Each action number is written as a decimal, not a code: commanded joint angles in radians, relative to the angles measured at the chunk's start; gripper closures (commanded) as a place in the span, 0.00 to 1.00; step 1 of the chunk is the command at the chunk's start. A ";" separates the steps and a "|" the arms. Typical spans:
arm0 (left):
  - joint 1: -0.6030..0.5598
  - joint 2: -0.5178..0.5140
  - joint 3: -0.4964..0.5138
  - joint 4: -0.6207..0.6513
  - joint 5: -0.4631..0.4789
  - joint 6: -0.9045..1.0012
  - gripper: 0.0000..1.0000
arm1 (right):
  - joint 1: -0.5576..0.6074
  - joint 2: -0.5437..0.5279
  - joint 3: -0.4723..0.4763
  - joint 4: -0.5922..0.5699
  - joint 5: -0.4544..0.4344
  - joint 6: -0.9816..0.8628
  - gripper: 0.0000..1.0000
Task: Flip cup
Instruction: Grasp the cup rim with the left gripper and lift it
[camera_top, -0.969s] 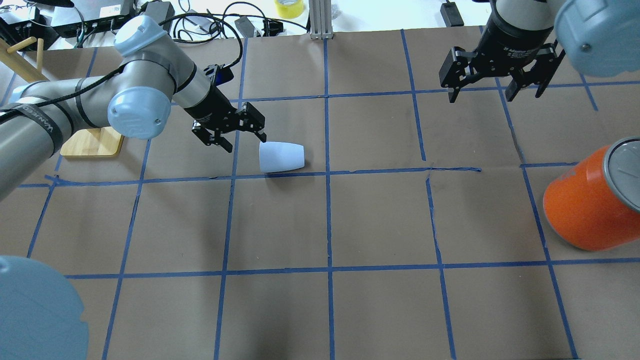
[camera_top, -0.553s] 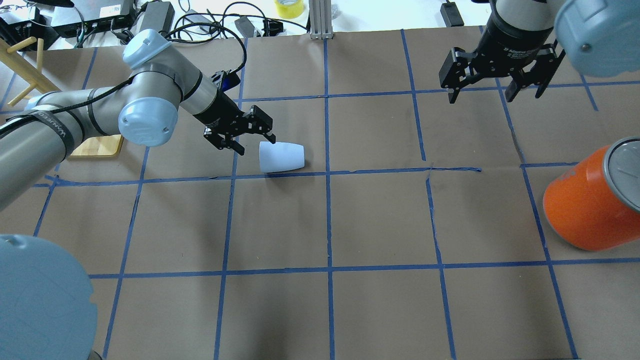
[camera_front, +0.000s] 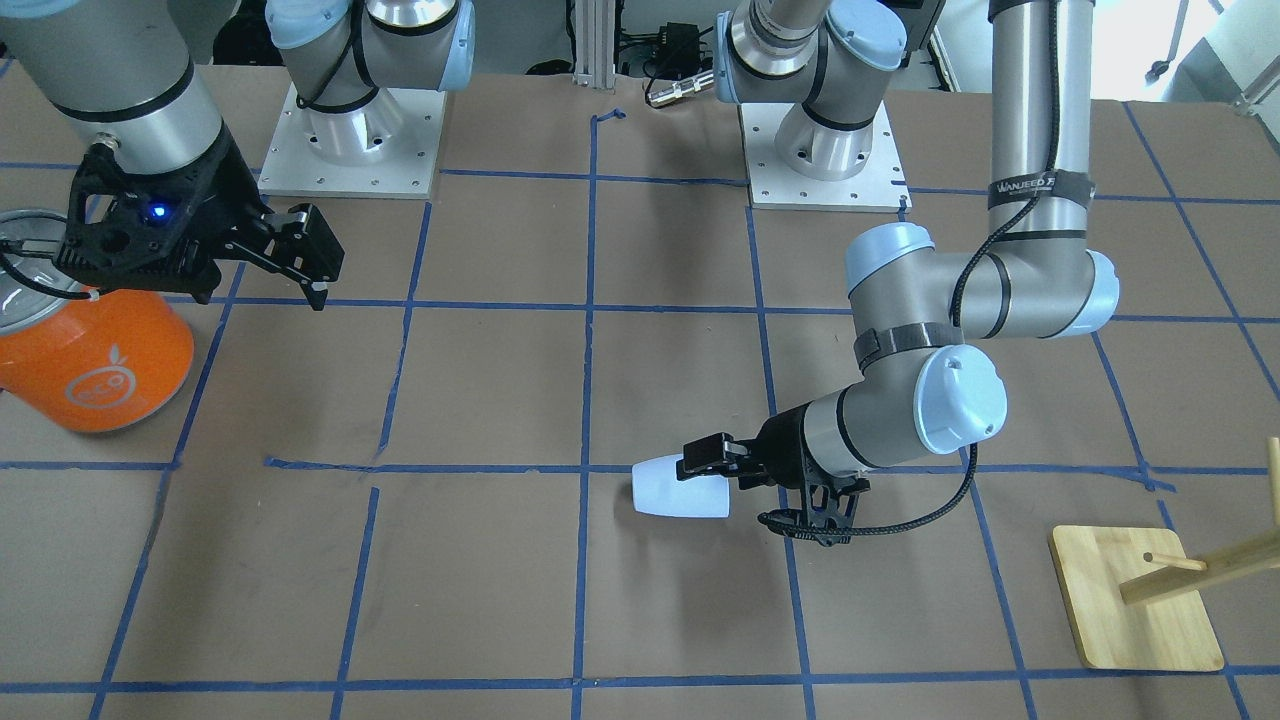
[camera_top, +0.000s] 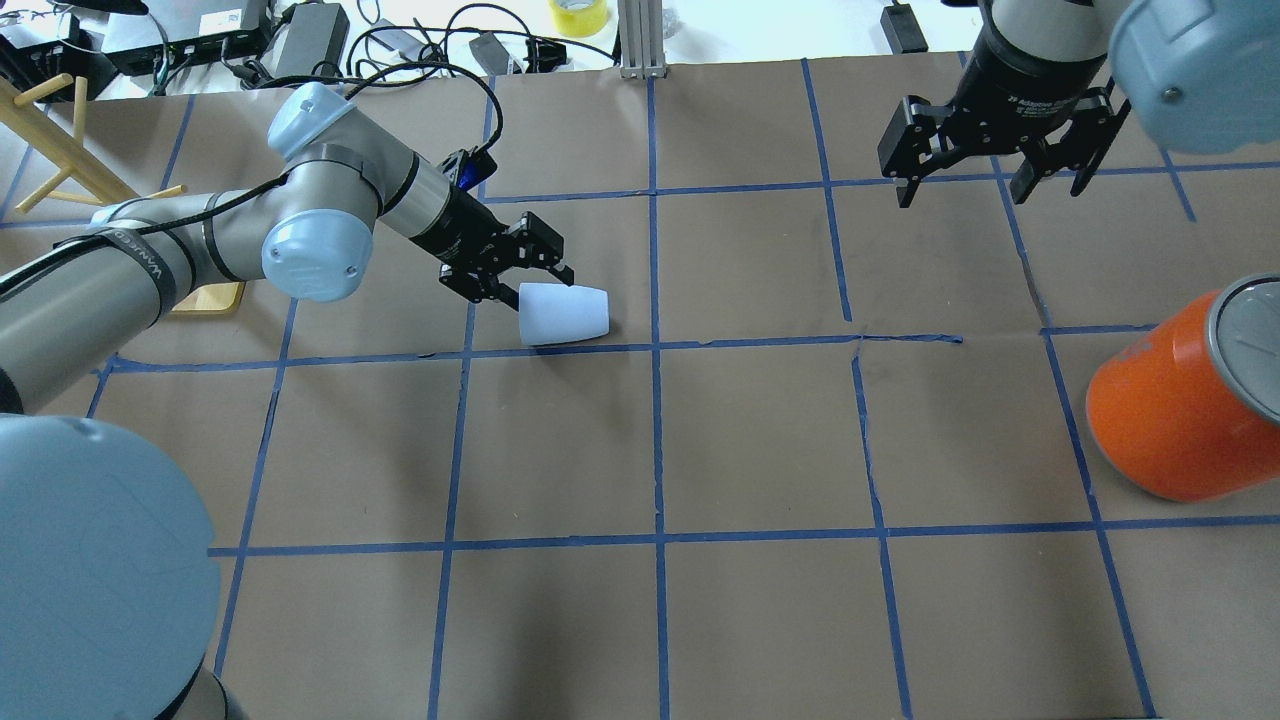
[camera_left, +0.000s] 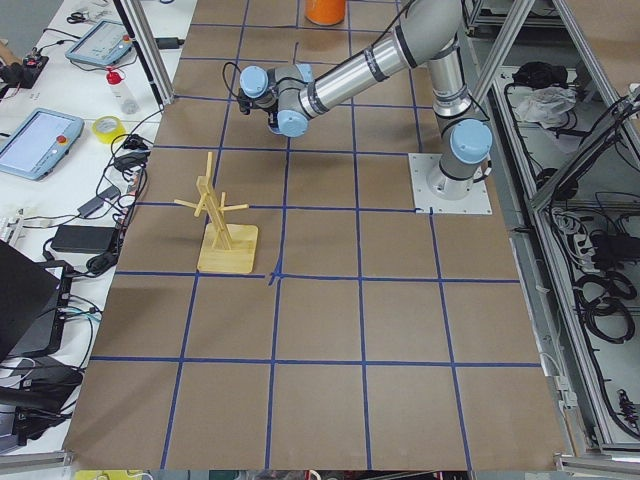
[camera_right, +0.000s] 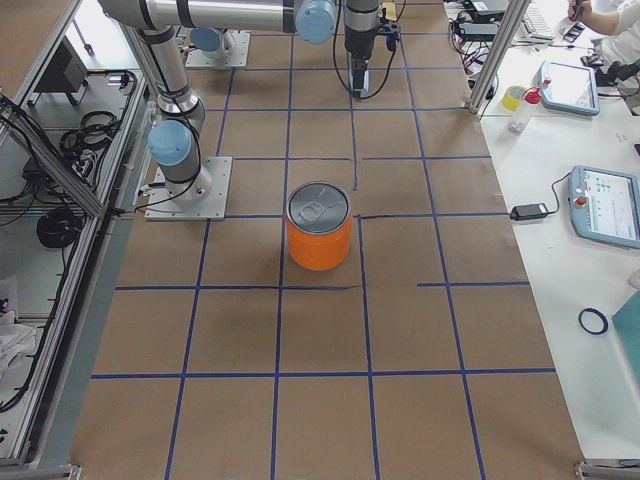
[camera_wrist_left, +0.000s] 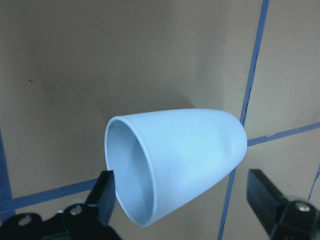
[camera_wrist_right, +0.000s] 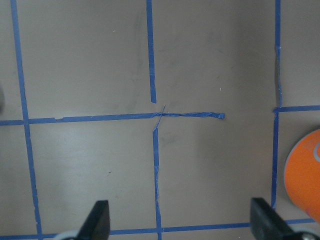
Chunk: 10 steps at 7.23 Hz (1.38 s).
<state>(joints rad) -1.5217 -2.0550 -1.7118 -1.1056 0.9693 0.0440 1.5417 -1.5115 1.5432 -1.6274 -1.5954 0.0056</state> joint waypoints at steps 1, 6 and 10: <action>0.000 -0.002 -0.002 -0.005 -0.070 -0.010 0.81 | 0.000 0.001 0.000 0.000 0.000 0.001 0.00; 0.002 0.061 0.087 0.021 -0.080 -0.307 1.00 | 0.000 -0.001 0.005 0.000 -0.001 0.011 0.00; -0.002 0.043 0.204 0.003 0.476 -0.111 1.00 | 0.000 -0.001 0.005 0.001 -0.001 -0.001 0.00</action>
<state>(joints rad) -1.5220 -1.9959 -1.5190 -1.1068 1.2796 -0.1737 1.5416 -1.5125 1.5477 -1.6273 -1.5973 0.0053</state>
